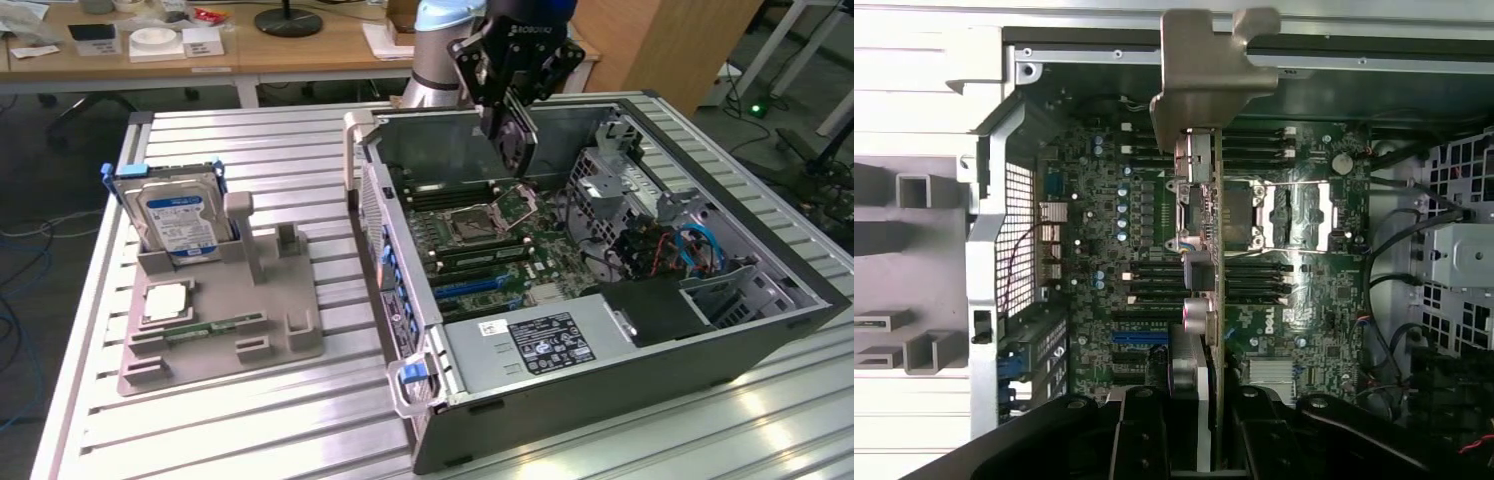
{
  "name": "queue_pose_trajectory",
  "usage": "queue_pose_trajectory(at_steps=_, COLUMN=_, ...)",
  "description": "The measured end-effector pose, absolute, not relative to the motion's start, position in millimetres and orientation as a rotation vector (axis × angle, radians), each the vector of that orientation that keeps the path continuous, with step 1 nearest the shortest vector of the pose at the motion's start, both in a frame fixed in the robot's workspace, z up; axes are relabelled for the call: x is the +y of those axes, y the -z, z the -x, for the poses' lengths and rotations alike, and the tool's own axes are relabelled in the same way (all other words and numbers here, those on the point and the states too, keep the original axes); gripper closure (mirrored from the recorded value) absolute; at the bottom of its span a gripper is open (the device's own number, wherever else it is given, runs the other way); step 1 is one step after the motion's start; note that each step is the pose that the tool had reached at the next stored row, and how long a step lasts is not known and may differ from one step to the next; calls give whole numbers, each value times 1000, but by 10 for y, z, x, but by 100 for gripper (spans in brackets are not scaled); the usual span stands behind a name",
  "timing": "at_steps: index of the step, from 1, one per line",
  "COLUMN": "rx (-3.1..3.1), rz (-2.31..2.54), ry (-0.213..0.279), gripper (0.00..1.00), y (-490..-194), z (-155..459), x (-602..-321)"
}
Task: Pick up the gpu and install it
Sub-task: 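Pick up the gpu and move the gpu toward the slot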
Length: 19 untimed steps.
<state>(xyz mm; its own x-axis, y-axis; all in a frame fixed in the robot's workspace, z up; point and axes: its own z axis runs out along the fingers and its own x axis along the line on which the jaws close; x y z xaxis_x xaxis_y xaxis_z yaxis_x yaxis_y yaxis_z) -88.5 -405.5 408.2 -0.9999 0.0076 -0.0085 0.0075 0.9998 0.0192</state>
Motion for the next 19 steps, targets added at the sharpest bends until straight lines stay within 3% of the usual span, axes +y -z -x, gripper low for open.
queue_pose_trajectory(at_steps=19, rx=3133, rz=-11, ry=-30, gripper=72, y=-4080, z=655, x=-4055)
